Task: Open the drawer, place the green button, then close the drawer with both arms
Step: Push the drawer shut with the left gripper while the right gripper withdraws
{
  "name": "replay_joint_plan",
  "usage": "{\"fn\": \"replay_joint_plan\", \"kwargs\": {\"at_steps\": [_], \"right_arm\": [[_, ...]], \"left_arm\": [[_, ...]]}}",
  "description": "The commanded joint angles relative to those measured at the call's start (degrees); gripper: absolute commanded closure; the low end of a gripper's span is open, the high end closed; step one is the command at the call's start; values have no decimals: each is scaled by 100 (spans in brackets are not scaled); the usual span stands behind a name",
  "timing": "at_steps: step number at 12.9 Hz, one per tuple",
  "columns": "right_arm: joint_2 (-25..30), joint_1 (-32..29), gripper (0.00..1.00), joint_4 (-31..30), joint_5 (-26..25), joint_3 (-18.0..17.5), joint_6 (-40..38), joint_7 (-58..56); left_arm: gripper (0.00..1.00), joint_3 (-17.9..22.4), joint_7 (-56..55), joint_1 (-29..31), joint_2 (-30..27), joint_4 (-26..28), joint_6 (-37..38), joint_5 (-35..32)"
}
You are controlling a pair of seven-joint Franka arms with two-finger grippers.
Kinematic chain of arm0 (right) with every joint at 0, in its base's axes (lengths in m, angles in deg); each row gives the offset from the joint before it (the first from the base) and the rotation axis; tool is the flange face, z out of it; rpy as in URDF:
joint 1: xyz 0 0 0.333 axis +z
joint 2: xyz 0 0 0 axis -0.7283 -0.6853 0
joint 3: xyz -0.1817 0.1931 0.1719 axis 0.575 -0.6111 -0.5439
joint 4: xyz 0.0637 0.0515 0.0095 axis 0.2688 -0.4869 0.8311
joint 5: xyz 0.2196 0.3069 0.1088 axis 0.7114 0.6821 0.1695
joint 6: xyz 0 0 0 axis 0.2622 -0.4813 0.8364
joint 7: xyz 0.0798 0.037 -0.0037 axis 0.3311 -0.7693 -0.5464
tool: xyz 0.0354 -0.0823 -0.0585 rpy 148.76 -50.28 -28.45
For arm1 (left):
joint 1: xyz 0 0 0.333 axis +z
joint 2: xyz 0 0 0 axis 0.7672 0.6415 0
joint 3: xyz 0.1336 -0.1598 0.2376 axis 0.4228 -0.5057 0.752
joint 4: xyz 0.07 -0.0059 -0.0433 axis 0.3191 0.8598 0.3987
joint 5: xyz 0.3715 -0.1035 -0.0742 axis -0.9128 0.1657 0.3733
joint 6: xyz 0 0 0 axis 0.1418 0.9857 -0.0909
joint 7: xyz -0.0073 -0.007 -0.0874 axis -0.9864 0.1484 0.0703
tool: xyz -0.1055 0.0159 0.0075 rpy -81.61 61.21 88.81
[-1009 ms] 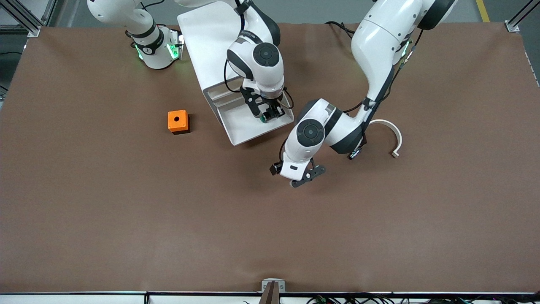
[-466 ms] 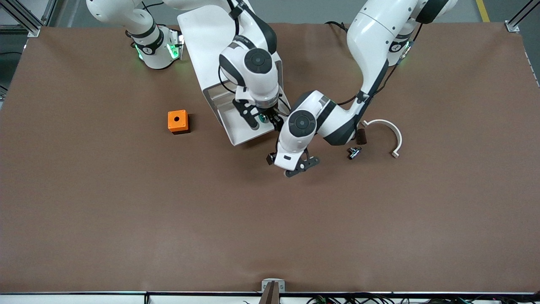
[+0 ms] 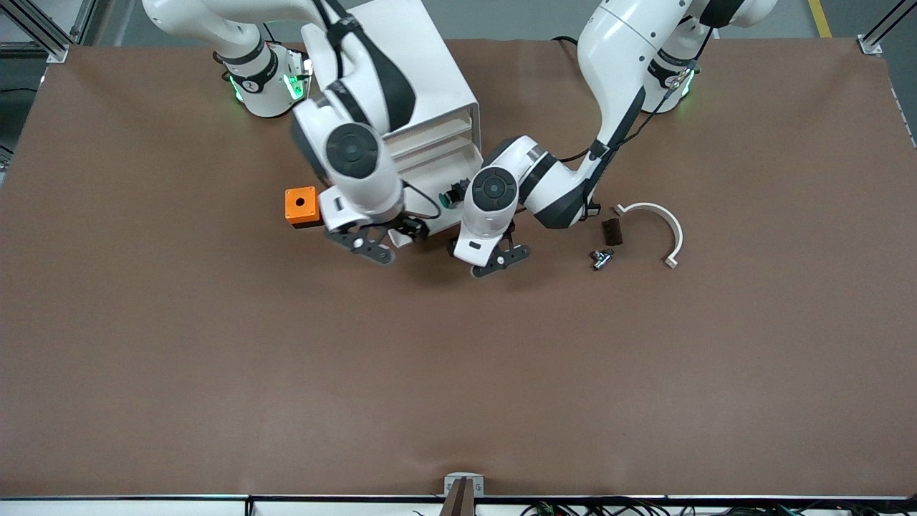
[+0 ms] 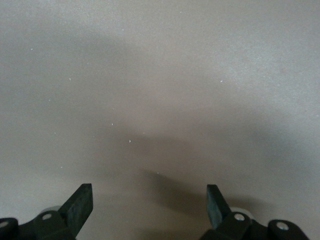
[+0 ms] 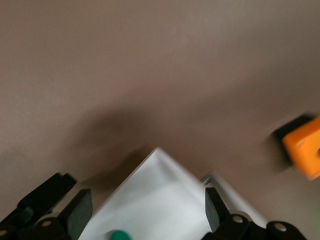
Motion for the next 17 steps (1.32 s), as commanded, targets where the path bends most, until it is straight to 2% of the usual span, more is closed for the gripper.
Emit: {"fn": "replay_joint_plan", "kwargs": {"at_steps": [1,6,10,12,17], "right_arm": [[373,-710,0,-61,-196,-114,-354,-1375],[953,-2098,0,-69,-556,-114,-1250,-3688],[1287,-2978,0,9,-689,-114,-1655,-5051],[1315,-3269,0,246,-698,-114,-1954,-5238],[1306,-3621,0,747,-838,-114,-2394,-5634]], "left_arm": [[0,-41,-144,-1,-202,232,-113,-124],[0,-392,-504,-79,-193,224,-131,-124],[0,-401,-803,-448,-141,232,-131,-106],[0,-419,-917,-580,-105,224,-131,7],[0,-489,-944,-722,-88,224,-131,956]]}}
